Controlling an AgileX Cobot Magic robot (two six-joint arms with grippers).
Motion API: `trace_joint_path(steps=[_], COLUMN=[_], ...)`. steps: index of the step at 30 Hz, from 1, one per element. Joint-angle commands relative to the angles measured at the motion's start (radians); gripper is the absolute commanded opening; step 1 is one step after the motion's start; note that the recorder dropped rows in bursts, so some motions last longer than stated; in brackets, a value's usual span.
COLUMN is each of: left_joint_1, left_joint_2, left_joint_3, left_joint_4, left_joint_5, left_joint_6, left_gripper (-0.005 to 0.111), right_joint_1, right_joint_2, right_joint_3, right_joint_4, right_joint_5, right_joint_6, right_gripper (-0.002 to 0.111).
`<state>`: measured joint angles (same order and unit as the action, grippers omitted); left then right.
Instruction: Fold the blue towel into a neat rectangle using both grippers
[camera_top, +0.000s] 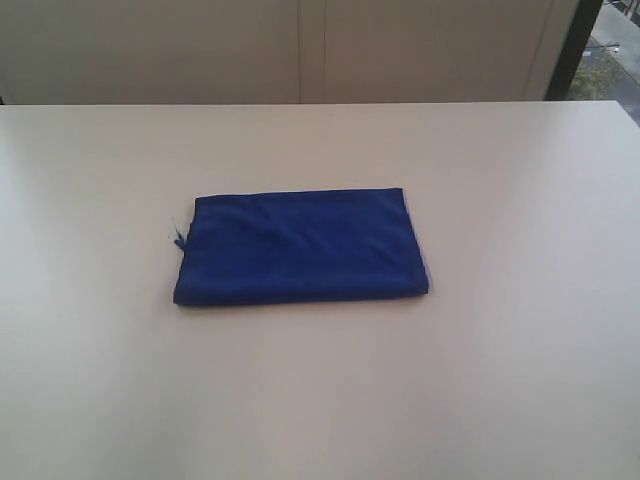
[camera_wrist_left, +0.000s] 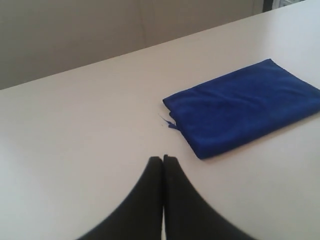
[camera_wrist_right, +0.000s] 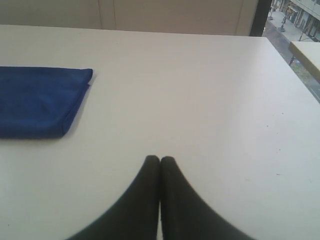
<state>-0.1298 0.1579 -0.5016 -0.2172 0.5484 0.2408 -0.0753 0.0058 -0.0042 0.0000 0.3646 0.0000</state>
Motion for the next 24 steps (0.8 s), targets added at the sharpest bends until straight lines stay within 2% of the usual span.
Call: trace_joint_path(steps=[1,8,15,21,24], left_joint_1=[0.014,0.014,0.014,0.014,0.014], left_joint_2=[-0.061,-0.158,-0.158,-0.158,-0.158], left_joint_3=[0.052,0.218,0.380,0.488,0.502], left_joint_4=[-0.002,-0.006,-0.021,-0.068,-0.069], left_joint_5=[-0.008,-0.052,-0.148,-0.219,-0.230], left_joint_6=[-0.002,-0.004,-0.005,-0.005,-0.005], left_gripper=[0.000,0.000,0.000,0.000,0.000], right_joint_1=[-0.006,-0.006,-0.006,-0.006,-0.006], right_joint_2=[-0.006,-0.006,-0.006,-0.006,-0.006], right_joint_3=[0.004,0.004,0.004,0.004,0.004], right_joint_4=[0.000,0.000,0.000,0.000,0.000], right_joint_5=[-0.014,-0.014,-0.014,-0.014,-0.014], right_joint_6=[0.006,0.006,0.006,0.006,0.006], right_gripper=[0.000,0.000,0.000,0.000,0.000])
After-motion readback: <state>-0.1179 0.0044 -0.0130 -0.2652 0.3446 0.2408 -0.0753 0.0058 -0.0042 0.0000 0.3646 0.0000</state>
